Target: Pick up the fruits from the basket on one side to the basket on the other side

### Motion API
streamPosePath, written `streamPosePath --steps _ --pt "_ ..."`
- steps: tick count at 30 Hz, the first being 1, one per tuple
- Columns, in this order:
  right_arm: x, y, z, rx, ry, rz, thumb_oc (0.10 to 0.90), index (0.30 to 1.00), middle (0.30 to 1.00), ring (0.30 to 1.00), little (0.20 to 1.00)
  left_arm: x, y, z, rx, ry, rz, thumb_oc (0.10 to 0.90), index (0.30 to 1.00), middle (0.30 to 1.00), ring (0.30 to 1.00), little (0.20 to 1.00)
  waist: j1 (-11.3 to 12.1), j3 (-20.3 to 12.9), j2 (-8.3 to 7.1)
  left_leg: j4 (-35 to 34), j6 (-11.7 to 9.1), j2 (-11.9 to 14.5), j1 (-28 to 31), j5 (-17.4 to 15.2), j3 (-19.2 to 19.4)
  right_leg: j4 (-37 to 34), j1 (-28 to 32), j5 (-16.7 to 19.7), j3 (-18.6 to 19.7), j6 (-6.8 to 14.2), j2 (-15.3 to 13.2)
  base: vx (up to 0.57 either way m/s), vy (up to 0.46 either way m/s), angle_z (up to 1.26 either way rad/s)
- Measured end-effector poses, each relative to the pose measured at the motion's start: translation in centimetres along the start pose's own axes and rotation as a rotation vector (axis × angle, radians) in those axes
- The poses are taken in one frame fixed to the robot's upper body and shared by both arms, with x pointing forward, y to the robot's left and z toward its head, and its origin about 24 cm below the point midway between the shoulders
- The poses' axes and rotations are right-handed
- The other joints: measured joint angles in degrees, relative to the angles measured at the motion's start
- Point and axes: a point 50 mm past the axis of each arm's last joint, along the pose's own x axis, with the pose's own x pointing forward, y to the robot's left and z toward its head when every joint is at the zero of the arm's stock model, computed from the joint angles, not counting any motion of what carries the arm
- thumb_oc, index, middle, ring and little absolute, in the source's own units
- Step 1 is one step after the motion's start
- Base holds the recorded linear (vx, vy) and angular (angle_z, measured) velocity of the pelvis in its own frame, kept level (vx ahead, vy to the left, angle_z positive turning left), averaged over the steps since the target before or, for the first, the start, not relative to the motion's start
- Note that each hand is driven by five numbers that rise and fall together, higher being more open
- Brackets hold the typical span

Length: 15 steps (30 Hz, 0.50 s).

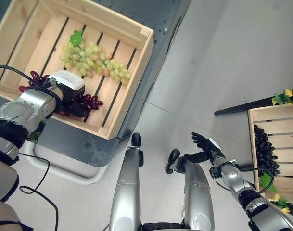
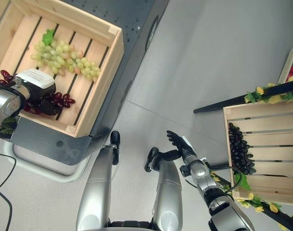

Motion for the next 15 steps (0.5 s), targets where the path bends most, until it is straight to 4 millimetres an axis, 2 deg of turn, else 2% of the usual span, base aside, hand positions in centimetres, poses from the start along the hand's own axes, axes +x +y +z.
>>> streamPosePath --steps 3,6,8,9,11,15 --pt "-0.2 0.3 -0.1 0.005 -0.004 0.008 0.800 0.900 0.900 0.900 0.900 -0.1 -1.3 0.3 -0.020 -0.024 0.000 0.400 0.300 0.300 0.300 0.300 0.1 0.0 -0.01 -2.2 -0.2 0.0 4.7 0.1 1.1 -1.7 3.9 0.1 0.5 0.2 0.0 0.01 -0.007 -0.09" --pt "-0.6 0.5 -0.7 0.010 0.011 0.011 0.800 0.900 0.900 0.900 0.900 -0.5 -3.0 0.4 -0.113 -0.029 0.009 0.400 0.300 0.300 0.300 0.300 0.3 0.0 -0.01 -4.9 -0.5 -0.1 9.5 0.3 1.8 -3.9 7.9 0.5 0.7 0.8 0.1 0.02 -0.019 -0.12" --pt "-1.0 0.9 -1.3 0.022 0.023 0.018 0.800 0.900 0.900 0.900 0.900 -1.0 -4.8 0.2 -0.313 -0.006 0.036 0.400 0.300 0.300 0.300 0.300 0.5 0.0 0.02 -6.6 -0.5 -0.1 12.8 0.6 2.4 -5.4 10.8 0.7 0.6 0.9 0.1 0.04 -0.027 -0.11" --pt "-1.4 1.3 -1.6 0.030 0.025 0.025 0.800 0.900 0.900 0.900 0.900 -1.5 -6.4 0.1 -0.487 0.019 0.070 0.400 0.300 0.300 0.300 0.300 0.4 0.0 0.10 -7.8 -0.5 -0.2 15.4 0.6 2.7 -6.6 13.0 0.8 0.6 1.0 0.1 0.04 -0.028 -0.12" --pt "-2.0 1.9 -2.0 0.045 0.027 0.037 0.800 0.900 0.900 0.900 0.900 -1.8 -7.9 0.0 -0.658 0.052 0.111 0.400 0.300 0.300 0.300 0.300 0.6 0.0 0.24 -9.5 -0.7 -0.2 18.6 0.7 2.8 -8.4 16.4 0.8 0.2 1.1 0.2 0.05 -0.024 -0.01" --pt "-2.7 3.0 -2.1 0.071 0.010 0.049 0.800 0.900 0.900 0.900 0.900 -3.0 -9.6 -1.2 -1.050 0.124 0.254 0.400 0.300 0.300 0.300 0.300 1.1 -0.2 0.75 -12.6 -1.1 -0.2 22.6 1.0 2.9 -11.3 19.9 1.2 0.2 1.2 0.7 0.07 -0.007 -0.04"
